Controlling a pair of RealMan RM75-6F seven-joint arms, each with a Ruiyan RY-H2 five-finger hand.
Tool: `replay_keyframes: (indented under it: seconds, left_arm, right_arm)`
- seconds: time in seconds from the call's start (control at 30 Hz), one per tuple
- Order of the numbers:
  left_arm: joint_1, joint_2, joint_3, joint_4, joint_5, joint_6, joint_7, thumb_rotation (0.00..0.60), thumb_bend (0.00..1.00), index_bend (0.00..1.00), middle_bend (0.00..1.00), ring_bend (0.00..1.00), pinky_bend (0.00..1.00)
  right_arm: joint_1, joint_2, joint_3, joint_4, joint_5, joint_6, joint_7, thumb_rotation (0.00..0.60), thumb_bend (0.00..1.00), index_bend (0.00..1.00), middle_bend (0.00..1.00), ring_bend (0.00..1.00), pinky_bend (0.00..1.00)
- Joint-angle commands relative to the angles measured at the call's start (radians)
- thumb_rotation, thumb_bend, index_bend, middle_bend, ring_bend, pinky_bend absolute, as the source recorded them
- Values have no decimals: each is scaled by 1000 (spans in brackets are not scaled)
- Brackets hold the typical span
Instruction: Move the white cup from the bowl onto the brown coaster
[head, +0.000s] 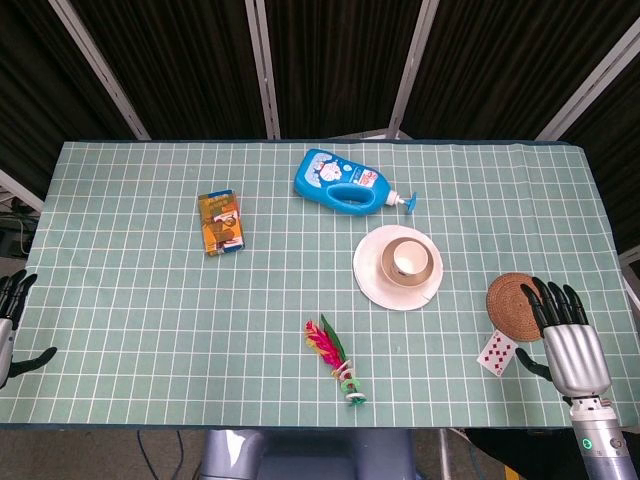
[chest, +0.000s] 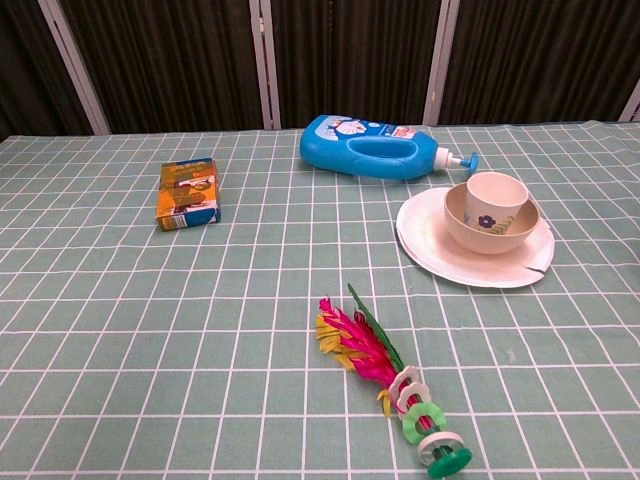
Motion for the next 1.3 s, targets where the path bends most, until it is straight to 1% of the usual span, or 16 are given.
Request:
replay_keyframes:
  seconds: [0.03,0.4,0.6,0.7,0.83,0.9,0.97,1.0,1.07,1.17,1.23,1.3]
  left_arm:
    - [0,0,0,0,0,0,0,600,0,0,0,0,0]
    - [6,5,-2,-3,7,15,-10,600,0,0,0,0,0]
    - [5,8,-4,-1,2,11,-18,600,0,0,0,0,0]
    - [6,10,-4,-2,3,13,-23,600,0,0,0,0,0]
    - [9,14,-4,-3,5,17,-30,600,0,0,0,0,0]
    - [11,16,-4,-3,6,20,-37,600,0,0,0,0,0]
    - [11,18,-5,0,3,18,-45,600,0,0,0,0,0]
    - [11,19,-5,2,2,16,-47,600,0,0,0,0,0]
    - [10,19,-6,3,1,14,-49,600,0,0,0,0,0]
    - [8,20,-6,6,-2,9,-54,600,0,0,0,0,0]
    - [7,20,-6,7,-3,6,-55,600,0,0,0,0,0]
    - [7,20,-6,7,-4,4,-56,600,0,0,0,0,0]
  right_arm:
    - [0,0,0,0,0,0,0,600,117,0,0,0,0]
    - [6,-5,-2,-2,-10,-4,1,600,117,0,0,0,0]
    - [36,-46,15,5,-36,-8,1,600,121,5,0,0,0]
    - [64,-65,29,-13,-39,-33,-18,600,121,71,0,0,0]
    - [120,-95,65,-46,-8,-98,-79,600,136,148,0,0,0]
    - [180,-141,111,-55,42,-166,-126,600,150,198,0,0,0]
    - [228,-190,148,-36,115,-228,-171,600,166,250,1,0,0]
    - [241,-204,157,-31,137,-242,-186,600,174,276,5,0,0]
    - [259,-224,169,-18,164,-261,-203,600,180,313,16,0,0]
    - [303,-276,194,30,216,-298,-234,600,186,363,43,0,0]
    - [322,-302,206,59,236,-307,-240,600,195,409,75,0,0]
    - [340,-327,216,85,258,-317,-243,600,201,435,92,0,0]
